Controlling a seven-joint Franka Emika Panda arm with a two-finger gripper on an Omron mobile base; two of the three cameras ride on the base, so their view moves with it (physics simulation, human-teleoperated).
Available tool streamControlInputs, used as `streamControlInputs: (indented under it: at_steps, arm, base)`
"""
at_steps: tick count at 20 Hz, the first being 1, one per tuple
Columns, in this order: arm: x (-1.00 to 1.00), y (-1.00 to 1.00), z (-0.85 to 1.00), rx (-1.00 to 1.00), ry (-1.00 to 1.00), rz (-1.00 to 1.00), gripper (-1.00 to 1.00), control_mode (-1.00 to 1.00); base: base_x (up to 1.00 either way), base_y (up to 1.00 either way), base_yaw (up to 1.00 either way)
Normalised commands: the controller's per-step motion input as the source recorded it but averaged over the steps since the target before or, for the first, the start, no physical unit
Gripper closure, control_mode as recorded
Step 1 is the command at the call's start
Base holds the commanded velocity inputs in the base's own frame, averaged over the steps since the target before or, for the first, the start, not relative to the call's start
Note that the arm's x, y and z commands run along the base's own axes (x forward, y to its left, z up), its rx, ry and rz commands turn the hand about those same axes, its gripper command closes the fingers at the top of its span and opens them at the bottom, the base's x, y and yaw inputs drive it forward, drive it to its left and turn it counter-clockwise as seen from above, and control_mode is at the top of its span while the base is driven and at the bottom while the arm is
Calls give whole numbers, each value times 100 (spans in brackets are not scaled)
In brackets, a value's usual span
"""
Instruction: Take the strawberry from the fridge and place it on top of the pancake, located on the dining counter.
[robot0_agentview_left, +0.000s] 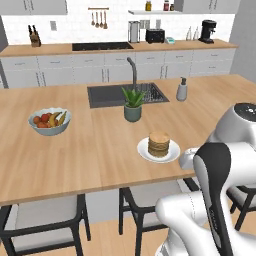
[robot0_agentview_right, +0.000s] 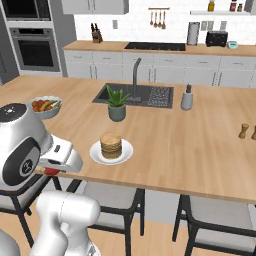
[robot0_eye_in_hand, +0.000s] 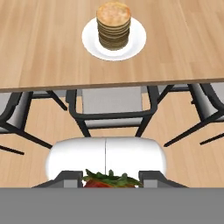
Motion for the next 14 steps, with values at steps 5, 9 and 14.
streamControlInputs:
  at_steps: [5, 9, 14]
  arm:
    - [0, 0, 0, 0, 0, 0, 100, 100]
    - [11, 0, 0, 0, 0, 0, 100, -100]
    - [85, 0, 15, 0, 3, 8, 100, -100]
  base:
    - [0, 0, 0]
    - [8, 0, 0]
    - [0, 0, 0]
